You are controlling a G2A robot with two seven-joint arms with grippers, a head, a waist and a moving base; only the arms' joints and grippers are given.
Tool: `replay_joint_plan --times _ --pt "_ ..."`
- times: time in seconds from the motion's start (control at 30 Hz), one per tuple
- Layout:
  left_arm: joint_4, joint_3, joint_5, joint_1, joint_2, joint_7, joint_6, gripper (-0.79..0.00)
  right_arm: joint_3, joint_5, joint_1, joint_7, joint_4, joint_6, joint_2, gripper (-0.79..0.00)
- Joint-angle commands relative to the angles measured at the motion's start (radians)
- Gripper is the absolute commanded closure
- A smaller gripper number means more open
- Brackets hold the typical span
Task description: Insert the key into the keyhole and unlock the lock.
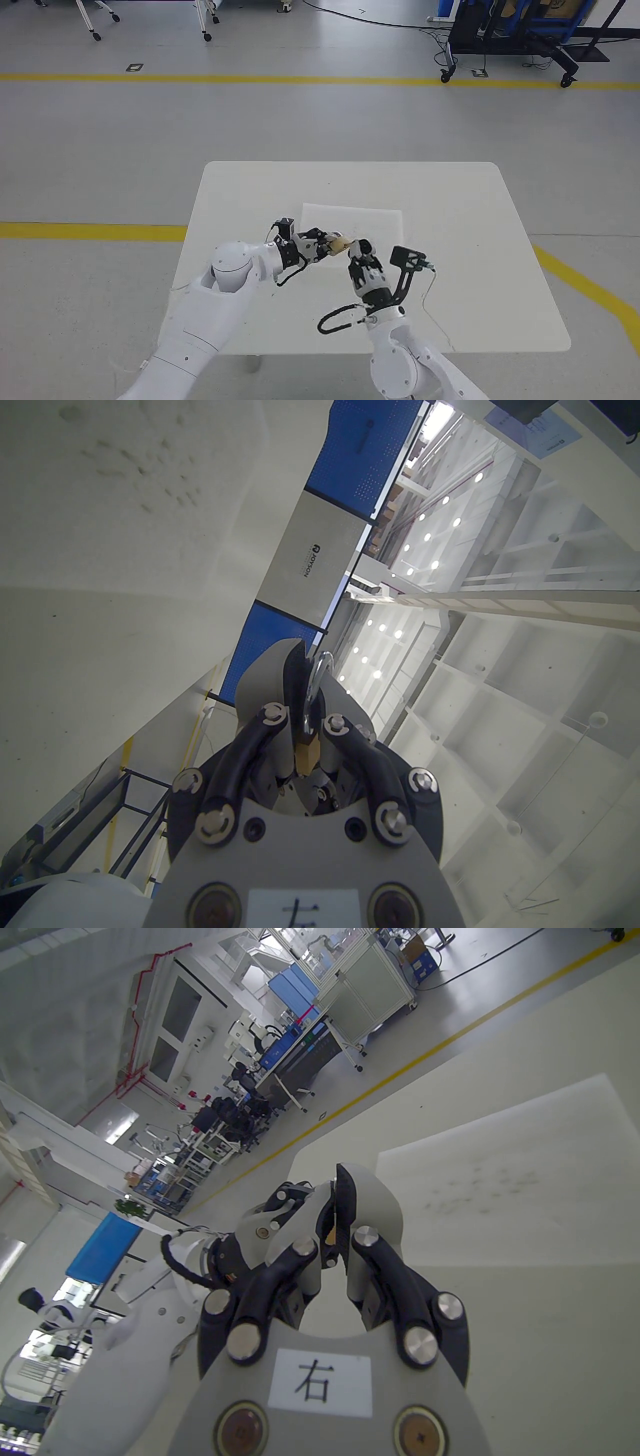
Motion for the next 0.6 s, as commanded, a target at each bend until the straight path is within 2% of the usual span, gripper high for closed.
replay_joint_plan --times 0.0,0.57 --pt "-0.001 0.0 -0.001 0.001 0.001 0.002 0.002 0.0 -0.003 -0.031 0.0 0.002 0.009 0.006 -0.001 0.0" --pt "0.0 0.001 -0.024 -0.001 0.003 0.015 0.009 0.0 -0.018 -0.15 0.002 0.027 0.05 0.015 -0.02 0.0"
